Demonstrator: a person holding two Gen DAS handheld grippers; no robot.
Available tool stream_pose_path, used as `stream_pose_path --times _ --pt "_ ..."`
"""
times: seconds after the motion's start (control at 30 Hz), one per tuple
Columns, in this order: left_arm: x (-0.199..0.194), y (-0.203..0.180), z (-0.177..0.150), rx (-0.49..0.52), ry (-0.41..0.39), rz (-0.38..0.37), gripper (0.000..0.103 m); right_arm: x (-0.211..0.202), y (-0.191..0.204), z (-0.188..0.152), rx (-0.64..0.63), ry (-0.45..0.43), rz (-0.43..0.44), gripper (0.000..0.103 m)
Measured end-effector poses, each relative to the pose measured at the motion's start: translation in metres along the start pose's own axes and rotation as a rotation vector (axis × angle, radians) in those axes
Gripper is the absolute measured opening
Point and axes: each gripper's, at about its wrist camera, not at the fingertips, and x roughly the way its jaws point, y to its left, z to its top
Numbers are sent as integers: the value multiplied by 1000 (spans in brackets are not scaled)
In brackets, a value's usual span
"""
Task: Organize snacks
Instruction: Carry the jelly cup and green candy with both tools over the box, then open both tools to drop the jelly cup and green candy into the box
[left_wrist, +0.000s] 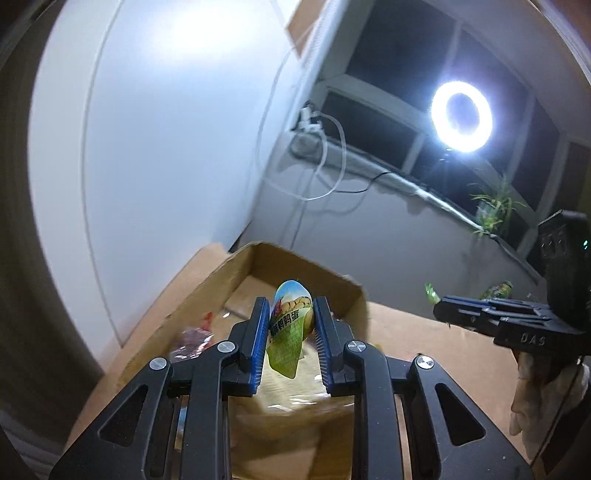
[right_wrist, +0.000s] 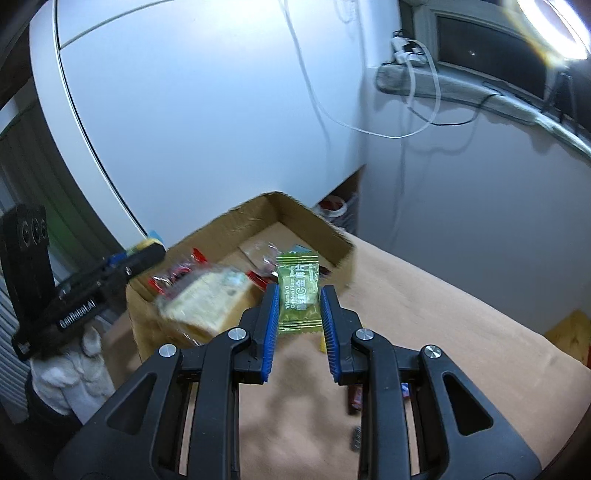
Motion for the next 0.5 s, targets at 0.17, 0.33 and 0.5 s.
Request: stream_pose_path --times 0.17,0.33,0.5 --pt "-1 7 -2 6 -11 45 23 31 20 8 -15 40 22 23" --pt "0 14 -2 -13 1 47 23 50 31 8 -23 75 34 24" --pt "-2 21 -3 -27 4 52 23 57 36 10 -22 87 34 24"
